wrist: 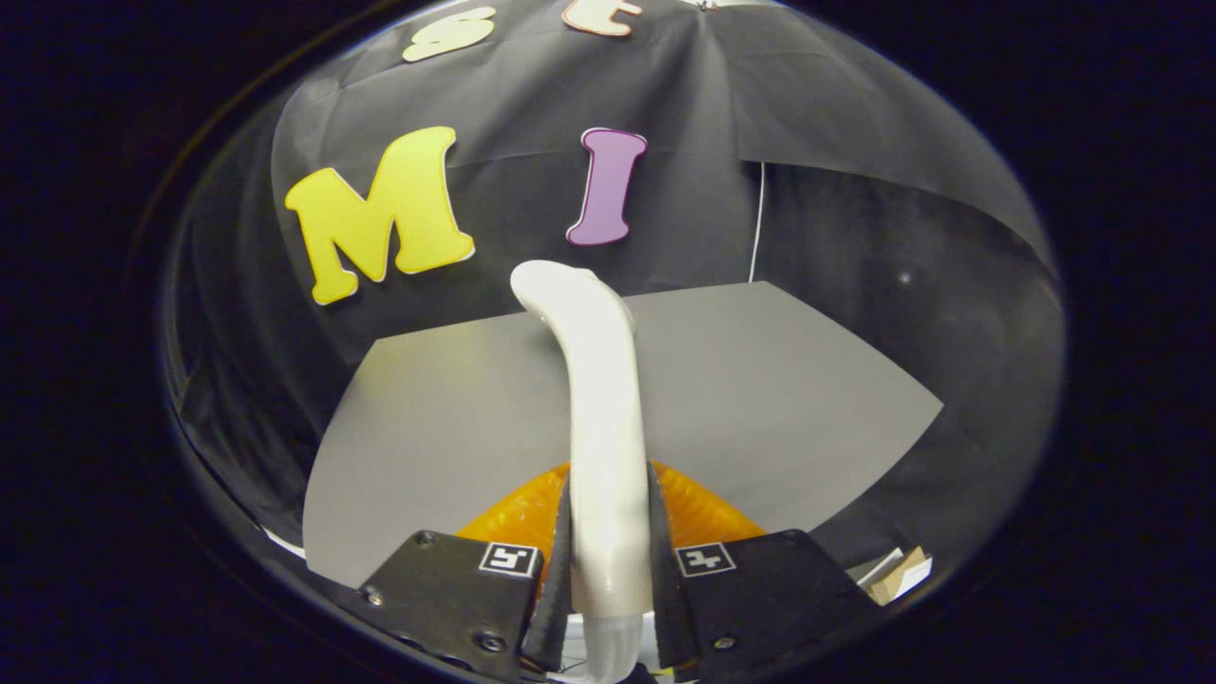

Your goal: Iron the clothes twice with a garment steamer, once on the left side and once on the right side.

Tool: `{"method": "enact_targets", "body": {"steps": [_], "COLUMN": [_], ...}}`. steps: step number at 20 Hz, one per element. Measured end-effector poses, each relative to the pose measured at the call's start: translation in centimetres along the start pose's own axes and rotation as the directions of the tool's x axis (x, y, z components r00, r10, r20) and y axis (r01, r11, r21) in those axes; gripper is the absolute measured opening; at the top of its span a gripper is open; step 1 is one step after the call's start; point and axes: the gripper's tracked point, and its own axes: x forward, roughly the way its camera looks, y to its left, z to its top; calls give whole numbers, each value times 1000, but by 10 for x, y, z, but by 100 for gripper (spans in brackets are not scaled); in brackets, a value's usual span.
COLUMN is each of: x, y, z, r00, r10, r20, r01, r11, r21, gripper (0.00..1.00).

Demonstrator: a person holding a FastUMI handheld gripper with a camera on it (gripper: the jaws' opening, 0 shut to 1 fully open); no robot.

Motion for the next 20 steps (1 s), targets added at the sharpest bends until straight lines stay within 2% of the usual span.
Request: {"method": "enact_targets", "body": {"steps": [3,6,10,16,20], "x": [-4,-14,-52,-124,-172], "y": [7,5,18,55,81], "z": [1,-2,7,31,45], "r00": [999,999,991,952,913], "r10": [26,-14,15,47,71], "r20": [21,42,134,301,402], "r01": [-27,12,-22,-62,-104], "r11": [999,999,999,997,993], "r21": [37,49,46,40,62], "gripper": [35,33,32,32,32]}}
